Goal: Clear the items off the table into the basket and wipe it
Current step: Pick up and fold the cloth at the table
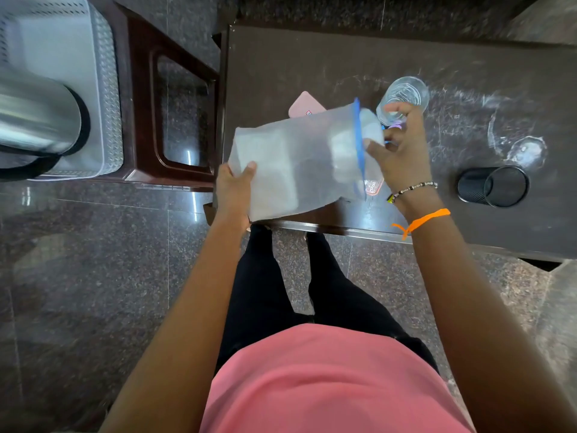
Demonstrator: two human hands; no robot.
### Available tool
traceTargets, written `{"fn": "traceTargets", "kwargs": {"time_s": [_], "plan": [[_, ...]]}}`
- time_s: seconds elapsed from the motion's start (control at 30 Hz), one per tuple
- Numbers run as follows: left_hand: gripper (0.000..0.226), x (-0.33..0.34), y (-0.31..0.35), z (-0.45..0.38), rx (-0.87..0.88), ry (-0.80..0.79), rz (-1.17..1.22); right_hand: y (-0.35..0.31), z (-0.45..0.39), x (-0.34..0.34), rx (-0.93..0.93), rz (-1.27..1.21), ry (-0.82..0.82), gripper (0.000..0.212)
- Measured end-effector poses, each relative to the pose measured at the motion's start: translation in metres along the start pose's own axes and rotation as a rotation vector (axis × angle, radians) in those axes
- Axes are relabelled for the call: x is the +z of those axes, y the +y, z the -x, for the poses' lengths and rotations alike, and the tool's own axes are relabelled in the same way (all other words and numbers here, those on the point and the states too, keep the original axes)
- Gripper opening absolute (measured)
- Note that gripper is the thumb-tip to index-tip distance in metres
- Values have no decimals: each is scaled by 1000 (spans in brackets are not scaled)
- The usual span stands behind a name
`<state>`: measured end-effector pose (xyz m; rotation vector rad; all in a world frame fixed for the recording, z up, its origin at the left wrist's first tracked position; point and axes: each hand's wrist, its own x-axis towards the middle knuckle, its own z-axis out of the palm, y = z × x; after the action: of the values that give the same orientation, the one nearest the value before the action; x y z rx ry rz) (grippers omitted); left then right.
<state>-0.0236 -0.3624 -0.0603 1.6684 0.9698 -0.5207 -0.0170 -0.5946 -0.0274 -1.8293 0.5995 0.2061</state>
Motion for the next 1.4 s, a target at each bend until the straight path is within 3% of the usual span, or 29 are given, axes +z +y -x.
{"fn": "traceTargets", "kwargs": {"time_s": [0.1, 0.27, 0.43, 0.63, 0.73, 0.83, 0.9, 0.97, 1.03, 1.13, 1.23, 1.4], "plan": [[33, 1, -2, 0, 15, 95, 18, -10, 1, -21, -13, 26, 74, 26], [40, 11, 1, 7, 191, 71, -95, -21, 0, -41, -37, 80, -46, 54], [33, 26, 12, 15, 502, -50, -352, -23, 7, -34, -36, 233, -90, 24], [23, 45, 37, 39, 461, -339, -230, -16, 12, -15, 73, 157, -266, 24], [32, 53, 42, 47, 449, -462, -373, -10, 10, -9, 91, 150, -268, 21], [19, 61, 43, 51, 417, -451, -420, -4, 6, -6, 85, 130, -205, 16], [9, 67, 42, 54, 369, -415, -332, 3, 4, -10, 100, 42, -198, 26], [7, 71, 40, 56, 288, -398, -217, 12, 4, -16, 166, -69, -222, 16], [6, 78, 37, 55, 247, -408, -180, 22, 6, -22, 208, -112, -227, 22], [2, 94, 30, 53, 260, -470, -269, 38, 11, -33, 239, -190, -65, 24], [21, 111, 22, 52, 344, -528, -402, 58, 13, -59, 271, -233, 258, 24], [36, 130, 11, 52, 373, -655, -500, 98, 17, -120, 341, 9, 757, 33]]}}
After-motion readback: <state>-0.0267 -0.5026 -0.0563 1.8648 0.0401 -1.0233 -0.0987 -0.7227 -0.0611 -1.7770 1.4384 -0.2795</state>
